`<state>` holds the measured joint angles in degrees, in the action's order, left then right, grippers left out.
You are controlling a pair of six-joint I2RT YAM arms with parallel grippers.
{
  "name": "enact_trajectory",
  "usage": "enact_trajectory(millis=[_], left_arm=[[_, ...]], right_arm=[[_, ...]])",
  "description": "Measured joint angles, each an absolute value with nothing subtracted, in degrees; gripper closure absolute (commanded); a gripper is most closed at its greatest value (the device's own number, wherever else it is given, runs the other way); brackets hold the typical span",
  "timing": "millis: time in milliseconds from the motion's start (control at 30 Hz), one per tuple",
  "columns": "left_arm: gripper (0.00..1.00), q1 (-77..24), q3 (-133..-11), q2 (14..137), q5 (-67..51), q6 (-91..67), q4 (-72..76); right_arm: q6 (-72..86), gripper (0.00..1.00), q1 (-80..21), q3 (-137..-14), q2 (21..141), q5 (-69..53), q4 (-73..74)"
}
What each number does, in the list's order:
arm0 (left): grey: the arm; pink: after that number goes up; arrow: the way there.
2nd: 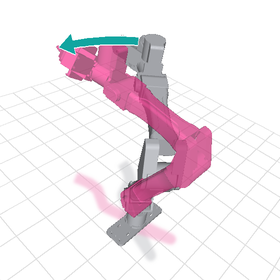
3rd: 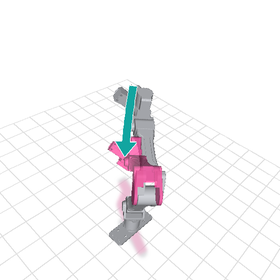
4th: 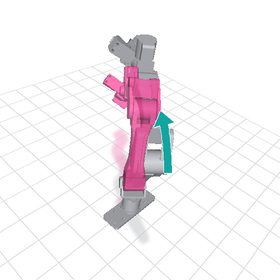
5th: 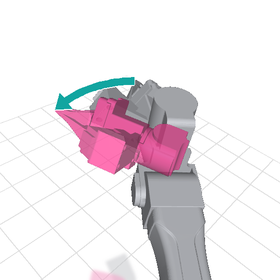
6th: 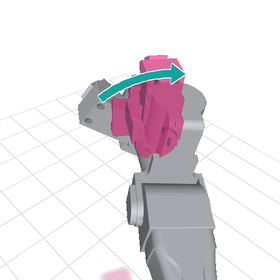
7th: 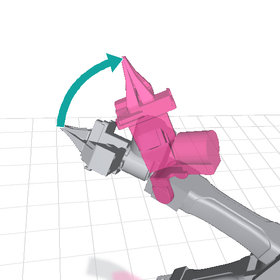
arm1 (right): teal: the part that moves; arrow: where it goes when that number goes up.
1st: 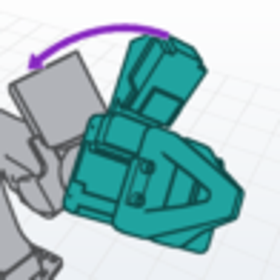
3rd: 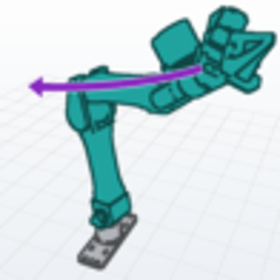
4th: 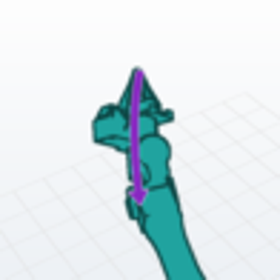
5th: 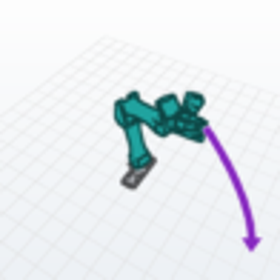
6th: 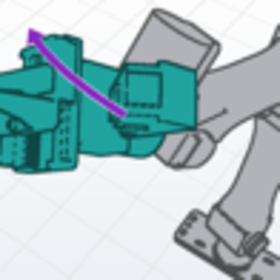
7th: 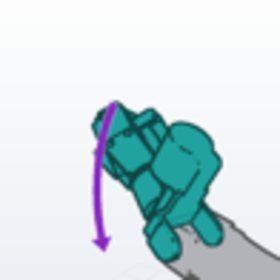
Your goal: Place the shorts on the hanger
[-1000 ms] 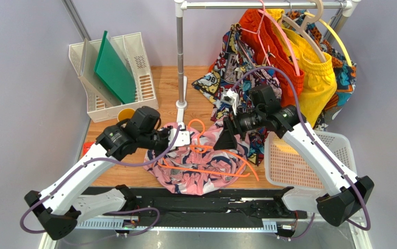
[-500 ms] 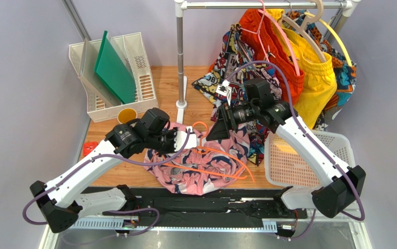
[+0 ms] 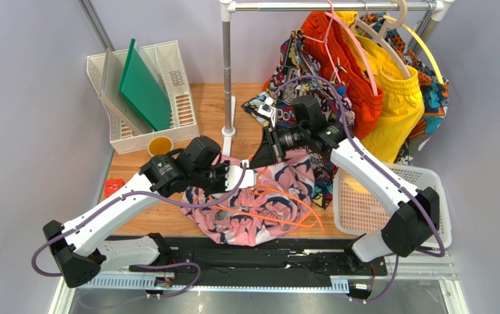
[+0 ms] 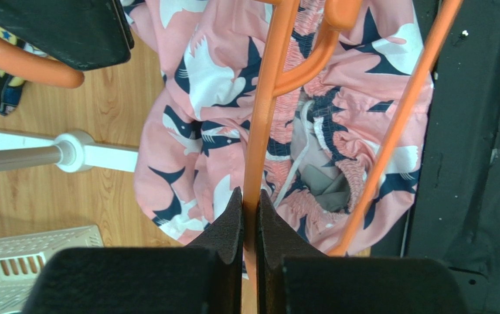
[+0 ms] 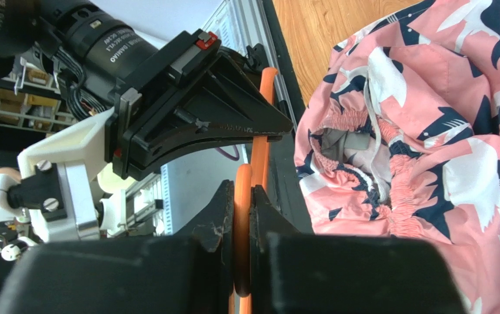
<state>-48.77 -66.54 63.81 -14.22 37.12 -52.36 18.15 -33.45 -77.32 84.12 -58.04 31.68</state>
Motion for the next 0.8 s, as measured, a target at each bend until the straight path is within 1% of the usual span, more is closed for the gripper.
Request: enact_trajectory(millis=[33, 67, 100, 133, 167, 200, 267, 367, 400, 467, 500, 533, 667, 800], left_arm=[[0.84, -48.8, -66.5, 63.8, -14.3, 36.8, -52.4], [0.74, -48.8, -66.5, 63.8, -14.3, 36.5, -52.5], [0.49, -48.6, -66.5, 63.8, -14.4, 36.0, -52.4], [0.36, -48.1, -66.5, 63.7, -15.1, 35.6, -52.4], [0.25, -47.3, -66.5, 63.6, -16.7, 34.8, -52.4], [0.18, -46.1, -66.5, 63.4, -18.3, 34.5, -52.5], [0.18, -40.1, -66.5, 62.3, -24.0, 32.9, -53.0], [0.27, -29.5, -66.5, 60.5, -31.1, 32.2, -54.3], [0.34, -26.5, -66.4, 60.1, -32.9, 32.6, -55.1], [0.36, -22.9, -66.3, 59.8, -35.8, 34.4, -57.7], [0.4, -22.5, -65.9, 59.9, -36.9, 35.4, -59.1], [0.41, -22.4, -64.9, 60.4, -38.3, 37.5, -61.1], [0.41, -22.5, -61.0, 63.5, -40.4, 44.8, -66.4], [0.43, -24.1, -55.2, 63.9, -40.1, 51.9, -67.8]], right_arm=[[18.5, 1.0, -33.6, -77.3, 84.1, -58.1, 31.1], [18.3, 1.0, -33.6, -77.3, 84.1, -58.1, 30.9], [18.0, 1.0, -33.6, -77.3, 84.1, -58.1, 31.0], [17.5, 1.0, -33.6, -77.3, 84.1, -58.1, 31.1], [16.4, 1.0, -33.6, -77.3, 84.0, -58.0, 31.7], [15.5, 1.0, -33.5, -77.3, 83.7, -58.0, 32.3], [12.9, 1.0, -33.2, -76.6, 82.2, -58.0, 33.8], [8.0, 1.0, -32.4, -74.8, 78.0, -57.3, 37.6], [5.8, 1.0, -32.2, -74.6, 76.3, -56.9, 39.0], [1.0, 1.0, -31.7, -74.5, 73.2, -56.2, 41.9], [-1.5, 1.0, -31.6, -74.5, 71.7, -55.7, 43.1], [-5.2, 1.0, -31.6, -74.5, 69.8, -54.9, 45.0], [-16.1, 1.0, -31.7, -74.5, 66.2, -51.8, 51.4], [-25.8, 1.0, -31.7, -74.1, 65.0, -48.5, 56.9]])
